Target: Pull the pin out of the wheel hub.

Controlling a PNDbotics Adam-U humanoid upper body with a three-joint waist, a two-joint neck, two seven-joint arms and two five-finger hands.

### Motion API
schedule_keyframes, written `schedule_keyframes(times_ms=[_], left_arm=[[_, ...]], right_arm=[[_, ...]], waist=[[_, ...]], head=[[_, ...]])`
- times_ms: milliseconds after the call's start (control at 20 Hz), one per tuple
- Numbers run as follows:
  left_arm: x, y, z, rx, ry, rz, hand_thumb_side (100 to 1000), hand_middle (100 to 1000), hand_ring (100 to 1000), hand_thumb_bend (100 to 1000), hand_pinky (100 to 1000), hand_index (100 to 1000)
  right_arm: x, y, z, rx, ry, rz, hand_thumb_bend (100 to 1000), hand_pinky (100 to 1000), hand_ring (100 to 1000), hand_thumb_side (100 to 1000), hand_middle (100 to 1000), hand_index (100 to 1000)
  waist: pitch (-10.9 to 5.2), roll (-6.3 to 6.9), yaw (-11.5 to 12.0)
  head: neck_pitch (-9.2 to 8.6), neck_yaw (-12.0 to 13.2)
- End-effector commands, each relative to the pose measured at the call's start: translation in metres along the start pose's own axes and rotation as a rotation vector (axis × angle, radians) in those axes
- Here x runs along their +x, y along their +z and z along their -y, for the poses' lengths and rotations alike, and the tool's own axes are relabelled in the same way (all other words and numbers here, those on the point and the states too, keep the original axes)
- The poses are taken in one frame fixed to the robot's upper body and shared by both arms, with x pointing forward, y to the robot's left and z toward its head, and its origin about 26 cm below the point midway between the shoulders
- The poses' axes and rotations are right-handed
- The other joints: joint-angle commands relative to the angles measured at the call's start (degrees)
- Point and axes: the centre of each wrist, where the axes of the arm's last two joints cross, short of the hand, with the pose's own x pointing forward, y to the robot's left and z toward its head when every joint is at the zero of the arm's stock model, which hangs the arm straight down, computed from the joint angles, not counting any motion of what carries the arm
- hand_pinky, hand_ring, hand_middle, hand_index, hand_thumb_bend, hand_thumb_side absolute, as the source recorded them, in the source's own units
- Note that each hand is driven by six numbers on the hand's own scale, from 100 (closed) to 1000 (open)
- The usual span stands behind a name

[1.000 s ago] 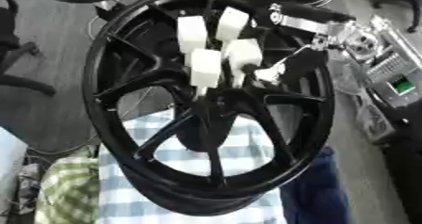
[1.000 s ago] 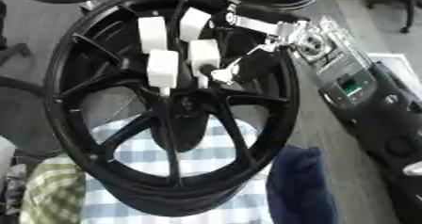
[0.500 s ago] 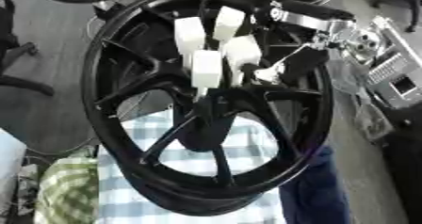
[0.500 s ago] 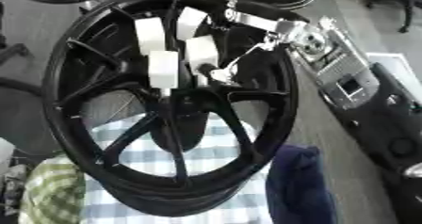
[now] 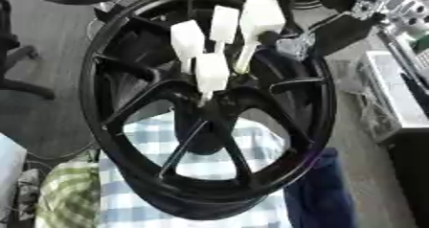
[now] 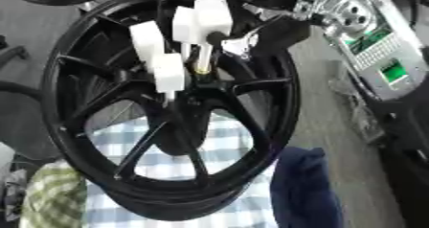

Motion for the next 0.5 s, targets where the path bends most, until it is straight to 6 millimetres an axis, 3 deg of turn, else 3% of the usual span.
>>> schedule_keyframes(times_ms=[50, 350, 400, 500], left_arm=[[0.009, -0.006, -0.004, 0.004, -0.007, 0.035, 827, 645, 795, 100, 781, 712], [0.008, -0.004, -0.009, 0.034, -0.011, 0.034, 825, 645, 795, 100, 782, 713], [0.008, -0.004, -0.009, 0.038, -0.012, 0.034, 825, 644, 795, 100, 782, 713], [0.008, -0.003, -0.011, 0.049, -0.012, 0.035, 824, 644, 795, 100, 782, 713]], right_arm=[[0.006, 0.018, 0.025, -0.051, 0.006, -0.017, 100, 804, 499, 281, 304, 501], [-0.016, 0.064, 0.058, -0.219, -0.045, -0.13, 100, 822, 501, 261, 304, 503], [-0.02, 0.074, 0.061, -0.249, -0.051, -0.144, 100, 823, 501, 300, 308, 504], [-0.031, 0.092, 0.066, -0.312, -0.074, -0.172, 100, 822, 502, 238, 306, 504]], waist=[[-1.57, 0.6, -0.23], [-1.9, 1.13, -2.19], [-1.88, 1.24, -2.54], [-1.69, 1.6, -3.41]], head=[[-0.09, -0.12], [-0.09, 2.09], [-0.09, 2.62], [-0.09, 4.0]])
